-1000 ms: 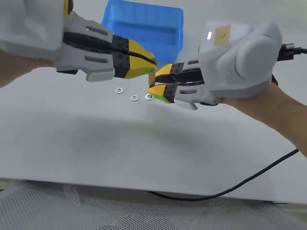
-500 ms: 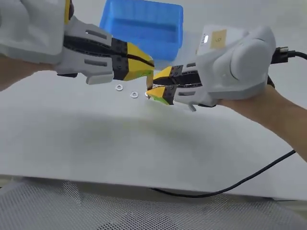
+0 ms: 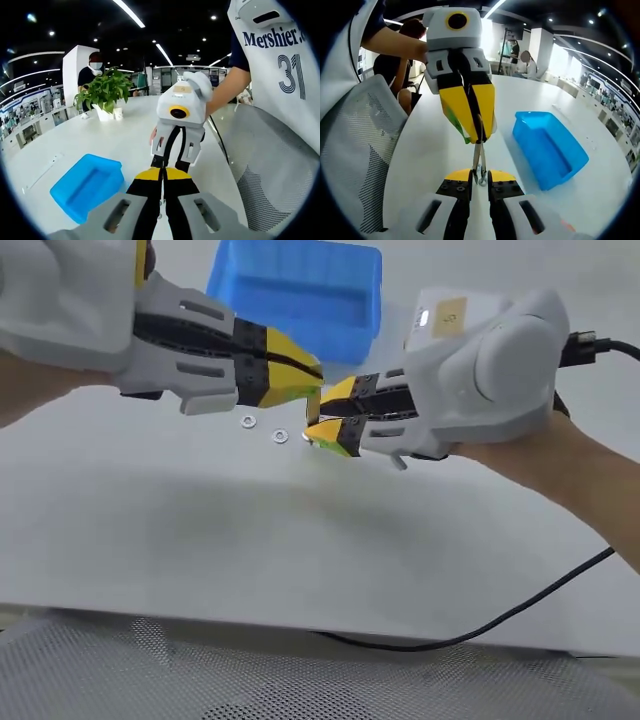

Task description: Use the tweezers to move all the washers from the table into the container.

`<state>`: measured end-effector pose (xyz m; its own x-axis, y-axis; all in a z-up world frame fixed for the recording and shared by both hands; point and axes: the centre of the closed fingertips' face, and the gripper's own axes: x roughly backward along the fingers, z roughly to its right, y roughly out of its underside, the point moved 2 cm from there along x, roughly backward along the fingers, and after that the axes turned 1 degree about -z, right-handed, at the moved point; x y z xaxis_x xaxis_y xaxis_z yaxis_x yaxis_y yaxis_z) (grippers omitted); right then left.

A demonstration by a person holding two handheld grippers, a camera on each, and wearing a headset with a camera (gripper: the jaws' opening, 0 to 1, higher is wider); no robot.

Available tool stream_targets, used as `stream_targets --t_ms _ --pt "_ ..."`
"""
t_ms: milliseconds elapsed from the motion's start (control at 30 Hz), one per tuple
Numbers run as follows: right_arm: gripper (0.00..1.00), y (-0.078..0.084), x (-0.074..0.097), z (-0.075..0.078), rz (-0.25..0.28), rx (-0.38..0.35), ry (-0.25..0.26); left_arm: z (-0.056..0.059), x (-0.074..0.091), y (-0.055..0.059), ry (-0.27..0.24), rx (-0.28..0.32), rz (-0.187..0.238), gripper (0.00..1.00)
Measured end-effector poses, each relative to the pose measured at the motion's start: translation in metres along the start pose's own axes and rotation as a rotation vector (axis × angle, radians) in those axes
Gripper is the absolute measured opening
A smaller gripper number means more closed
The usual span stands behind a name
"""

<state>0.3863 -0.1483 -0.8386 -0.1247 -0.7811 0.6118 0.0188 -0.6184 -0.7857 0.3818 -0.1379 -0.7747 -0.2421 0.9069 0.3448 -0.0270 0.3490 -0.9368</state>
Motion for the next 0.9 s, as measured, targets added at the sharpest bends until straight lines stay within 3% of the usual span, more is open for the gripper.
stream_targets --t_ms 467,900 --pt "0.11 0.0032 -0.0031 -0.0020 -0.025 0.019 -0.037 -0.0008 0.0020 0.0006 0.016 0.008 -0.001 0.03" --pt "0.10 0.0039 -0.0027 -0.0017 -0.035 0.034 -0.034 -0.0001 0.0017 0.0003 0.018 -0.007 -0.015 0.03"
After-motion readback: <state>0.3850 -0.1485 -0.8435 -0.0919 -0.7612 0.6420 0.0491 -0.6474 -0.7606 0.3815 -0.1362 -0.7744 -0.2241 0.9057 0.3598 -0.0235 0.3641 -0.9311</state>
